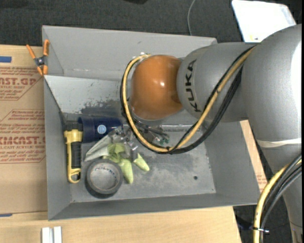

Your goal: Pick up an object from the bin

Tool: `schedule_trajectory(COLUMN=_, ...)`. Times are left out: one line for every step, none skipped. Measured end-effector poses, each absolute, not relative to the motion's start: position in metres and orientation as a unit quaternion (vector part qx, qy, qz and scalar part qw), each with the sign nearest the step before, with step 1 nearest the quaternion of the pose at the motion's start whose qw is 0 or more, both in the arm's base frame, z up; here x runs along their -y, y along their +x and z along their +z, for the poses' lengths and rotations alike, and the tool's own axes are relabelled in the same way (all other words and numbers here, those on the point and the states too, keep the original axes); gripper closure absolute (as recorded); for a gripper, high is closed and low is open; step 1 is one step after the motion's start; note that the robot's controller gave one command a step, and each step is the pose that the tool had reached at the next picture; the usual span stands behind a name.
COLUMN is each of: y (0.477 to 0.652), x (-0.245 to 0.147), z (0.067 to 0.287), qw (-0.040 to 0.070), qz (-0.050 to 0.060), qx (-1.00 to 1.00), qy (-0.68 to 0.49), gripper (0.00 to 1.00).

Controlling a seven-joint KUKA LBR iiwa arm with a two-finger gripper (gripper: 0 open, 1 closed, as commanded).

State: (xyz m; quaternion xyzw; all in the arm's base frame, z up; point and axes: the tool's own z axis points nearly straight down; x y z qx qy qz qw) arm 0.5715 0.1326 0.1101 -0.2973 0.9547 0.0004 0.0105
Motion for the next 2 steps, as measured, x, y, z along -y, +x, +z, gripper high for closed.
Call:
schedule_trajectory(y=0.572, x=-0.137, z=0.170, qw=0.008, qz=0.000, qx=-0.955, qy=-0.298, gripper=1.00)
schedule_trajectory(y=0.576, x=-0.134, z=0.200, qw=0.012, qz=0.000, qx=-0.957, qy=-0.288, gripper=1.00)
